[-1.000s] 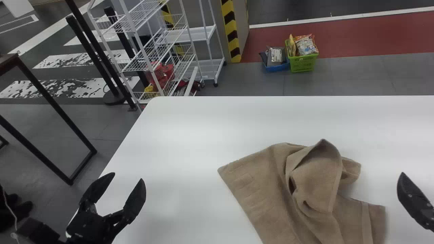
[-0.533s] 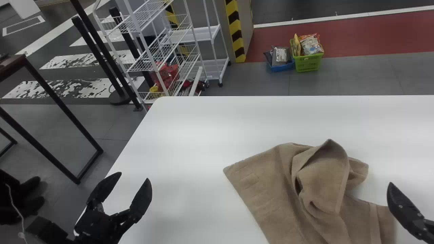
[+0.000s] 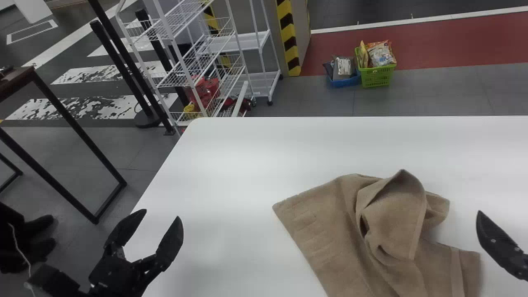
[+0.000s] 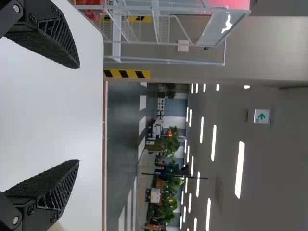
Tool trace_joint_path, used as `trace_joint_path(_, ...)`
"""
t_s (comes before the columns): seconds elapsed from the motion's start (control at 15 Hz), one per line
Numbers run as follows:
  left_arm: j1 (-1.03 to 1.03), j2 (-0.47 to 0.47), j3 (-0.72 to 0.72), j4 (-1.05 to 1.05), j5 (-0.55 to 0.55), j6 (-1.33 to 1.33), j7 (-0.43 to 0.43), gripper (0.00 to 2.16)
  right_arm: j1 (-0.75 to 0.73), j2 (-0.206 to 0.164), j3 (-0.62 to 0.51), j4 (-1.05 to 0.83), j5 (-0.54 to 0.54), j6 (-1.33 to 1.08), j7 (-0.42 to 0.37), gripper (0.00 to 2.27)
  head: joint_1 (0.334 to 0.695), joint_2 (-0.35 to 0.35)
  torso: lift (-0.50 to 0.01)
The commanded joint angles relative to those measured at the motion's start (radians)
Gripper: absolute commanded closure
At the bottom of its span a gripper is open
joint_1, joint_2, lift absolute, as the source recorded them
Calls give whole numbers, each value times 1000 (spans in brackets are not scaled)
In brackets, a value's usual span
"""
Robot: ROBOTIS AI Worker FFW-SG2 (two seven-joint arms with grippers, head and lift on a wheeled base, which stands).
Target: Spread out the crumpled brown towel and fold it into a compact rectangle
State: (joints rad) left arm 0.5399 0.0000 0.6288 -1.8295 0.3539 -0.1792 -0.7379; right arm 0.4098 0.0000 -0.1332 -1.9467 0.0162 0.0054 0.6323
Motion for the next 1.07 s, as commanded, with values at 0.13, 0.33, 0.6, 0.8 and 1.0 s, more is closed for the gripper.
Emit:
trace_joint_path(0.13, 0, -3, -3, -1, 0, 1, -2, 124, 1, 1, -22, -63, -4, 166, 78, 103, 695, 350, -127)
trace_joint_path(0.33, -2, -3, -5, 1, 5, 1, -5, 124, 3, 1, 17, -20, -10, 212, 79, 137, 695, 350, -127)
trace_joint_path(0.6, -2, -3, 0, 7, 7, 1, -6, 124, -29, 1, 56, 49, -12, 221, 93, 225, 695, 350, -127)
trace_joint_path(0.8, -2, -3, 2, 12, 14, 1, -14, 124, -55, 1, 81, 88, 4, 236, 93, 282, 695, 350, -127)
trace_joint_path(1.0, -2, -3, 3, 16, 16, 1, -14, 124, -69, 1, 103, 112, 8, 249, 102, 340, 695, 350, -127)
